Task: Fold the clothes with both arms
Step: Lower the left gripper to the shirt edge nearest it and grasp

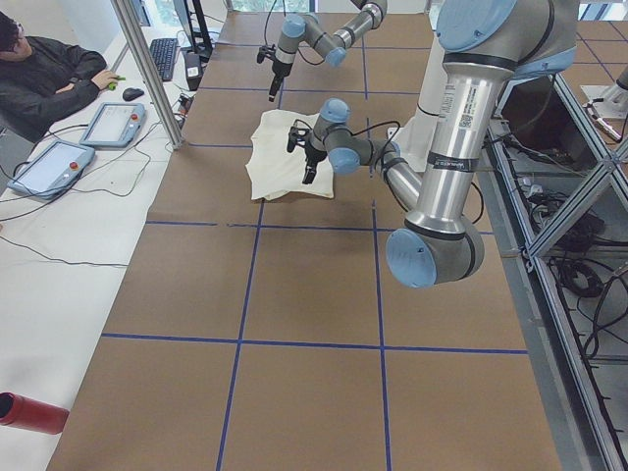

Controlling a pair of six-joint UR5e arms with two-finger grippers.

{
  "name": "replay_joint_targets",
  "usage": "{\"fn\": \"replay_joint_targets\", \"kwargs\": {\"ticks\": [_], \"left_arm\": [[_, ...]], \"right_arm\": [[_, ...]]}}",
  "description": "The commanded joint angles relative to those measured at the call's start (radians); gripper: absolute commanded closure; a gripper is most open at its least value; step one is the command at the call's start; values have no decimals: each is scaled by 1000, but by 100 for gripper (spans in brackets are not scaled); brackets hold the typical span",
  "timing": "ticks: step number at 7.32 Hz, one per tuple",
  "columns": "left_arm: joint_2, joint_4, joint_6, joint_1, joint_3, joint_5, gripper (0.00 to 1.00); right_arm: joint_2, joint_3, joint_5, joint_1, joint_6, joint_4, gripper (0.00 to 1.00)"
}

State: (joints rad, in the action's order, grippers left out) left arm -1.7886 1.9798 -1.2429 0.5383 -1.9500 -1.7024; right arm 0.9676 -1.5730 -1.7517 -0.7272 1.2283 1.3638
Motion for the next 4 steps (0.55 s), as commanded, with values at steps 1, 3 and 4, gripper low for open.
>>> {"fn": "replay_joint_targets", "kwargs": {"ticks": [1,3,4], "left_arm": [[31,24,-151,-108,15,79,18],[20,24,-171,-141,68,110,19],[18,24,-173,-146,71,110,19]], "right_arm": [[2,-12,0,0,0,0,0],[2,-27,0,0,0,0,0],[3,-25,0,0,0,0,0]]}}
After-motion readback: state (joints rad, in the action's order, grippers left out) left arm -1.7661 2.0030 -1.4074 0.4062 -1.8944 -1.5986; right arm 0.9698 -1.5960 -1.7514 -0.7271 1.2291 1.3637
